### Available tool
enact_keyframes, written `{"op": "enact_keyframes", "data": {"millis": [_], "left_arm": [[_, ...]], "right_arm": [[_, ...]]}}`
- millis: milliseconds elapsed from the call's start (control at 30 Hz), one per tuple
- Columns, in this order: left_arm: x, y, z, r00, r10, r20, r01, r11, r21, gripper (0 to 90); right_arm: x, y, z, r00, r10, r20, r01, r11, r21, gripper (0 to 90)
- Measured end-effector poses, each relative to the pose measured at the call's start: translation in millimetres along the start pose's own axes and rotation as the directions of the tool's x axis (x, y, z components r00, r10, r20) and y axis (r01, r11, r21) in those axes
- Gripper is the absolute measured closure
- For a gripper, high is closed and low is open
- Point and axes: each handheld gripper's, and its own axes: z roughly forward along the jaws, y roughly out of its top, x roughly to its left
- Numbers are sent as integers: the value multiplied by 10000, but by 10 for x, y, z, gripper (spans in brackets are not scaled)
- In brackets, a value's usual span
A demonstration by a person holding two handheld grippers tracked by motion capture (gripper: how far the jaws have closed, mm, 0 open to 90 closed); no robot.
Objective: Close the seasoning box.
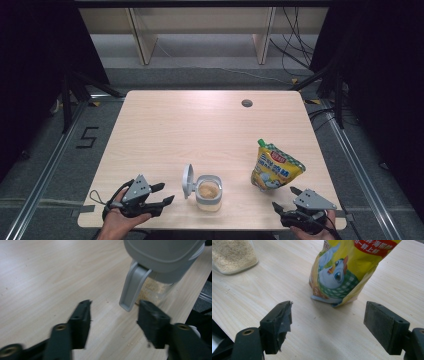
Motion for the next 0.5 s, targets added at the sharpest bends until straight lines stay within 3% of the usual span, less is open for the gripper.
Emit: {"op": "enact_keyframes", "data": {"millis": [100, 200, 333, 367, 400, 433, 500], "left_arm": [[-14, 49, -34, 9996, 214, -172, -217, 9995, -221, 730], [-24, 75, -36, 9981, 557, -266, -565, 9980, -288, 865], [-46, 102, -31, 9986, 528, -62, -529, 9984, -216, 890], [-63, 109, -30, 9994, 357, -48, -358, 9989, -293, 891], [-46, 134, -41, 9971, 758, 47, -756, 9968, -274, 891], [-61, 149, -47, 9980, 618, 98, -615, 9977, -291, 891], [-74, 201, -55, 9966, 807, 140, -801, 9961, -376, 891]], "right_arm": [[-11, 0, 7, 9999, -140, 75, 140, 9999, -99, 233], [-8, -1, 16, 9999, -105, 42, 105, 9999, -49, 234], [-5, 2, 14, 10000, -80, 31, 80, 10000, -34, 234], [-3, 3, 12, 10000, -86, 30, 86, 10000, -4, 234], [-1, 5, 12, 10000, -82, 39, 82, 10000, -17, 234], [-1, 7, 13, 9999, -132, 54, 132, 9999, -42, 234], [8, 6, 21, 9999, -143, 58, 143, 9999, 5, 235]]}}
